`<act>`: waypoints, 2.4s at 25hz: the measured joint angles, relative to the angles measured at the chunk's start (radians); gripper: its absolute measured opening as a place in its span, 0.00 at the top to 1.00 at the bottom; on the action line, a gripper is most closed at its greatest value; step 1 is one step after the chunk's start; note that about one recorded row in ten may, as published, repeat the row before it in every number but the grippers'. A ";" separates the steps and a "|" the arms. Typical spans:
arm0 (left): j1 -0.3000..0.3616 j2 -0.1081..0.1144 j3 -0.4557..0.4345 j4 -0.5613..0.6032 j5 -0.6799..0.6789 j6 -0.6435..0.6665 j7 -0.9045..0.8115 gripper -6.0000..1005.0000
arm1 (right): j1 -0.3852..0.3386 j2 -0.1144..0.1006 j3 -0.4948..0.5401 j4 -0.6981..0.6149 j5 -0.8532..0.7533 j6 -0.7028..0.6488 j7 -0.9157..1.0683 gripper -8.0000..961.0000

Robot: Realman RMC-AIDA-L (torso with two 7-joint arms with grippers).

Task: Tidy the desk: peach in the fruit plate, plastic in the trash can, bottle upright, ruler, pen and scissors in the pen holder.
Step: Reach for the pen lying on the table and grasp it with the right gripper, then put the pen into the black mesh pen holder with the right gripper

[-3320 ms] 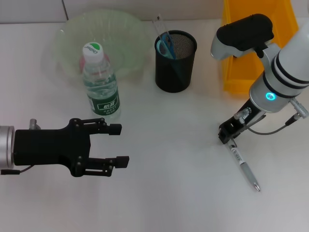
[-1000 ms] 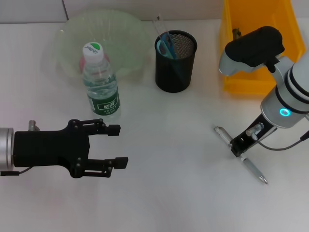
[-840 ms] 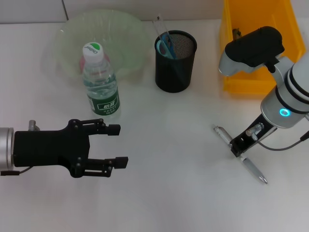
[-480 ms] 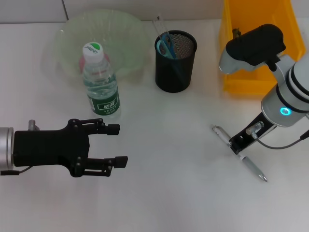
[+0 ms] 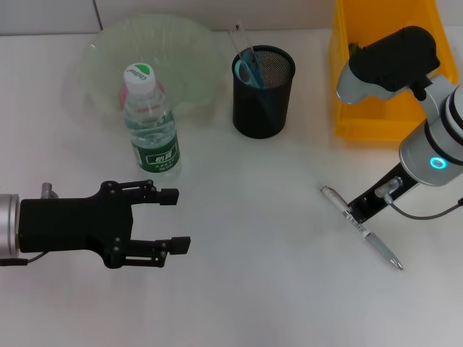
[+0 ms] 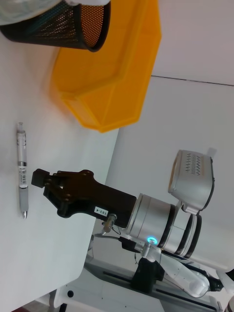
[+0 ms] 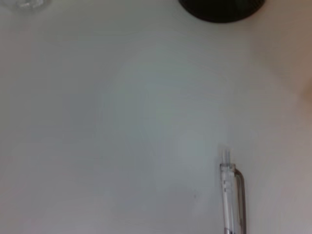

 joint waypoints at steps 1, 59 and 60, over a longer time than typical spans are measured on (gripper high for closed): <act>0.001 0.000 0.000 0.000 0.000 0.001 0.000 0.20 | 0.000 0.000 0.000 0.000 0.000 -0.003 -0.001 0.97; 0.001 0.000 -0.003 -0.003 0.000 -0.007 0.012 0.20 | -0.016 0.000 -0.020 0.029 -0.003 0.051 -0.009 0.86; 0.002 0.000 -0.005 -0.003 0.000 -0.007 0.012 0.20 | -0.027 0.000 -0.008 0.000 0.001 0.051 -0.015 0.86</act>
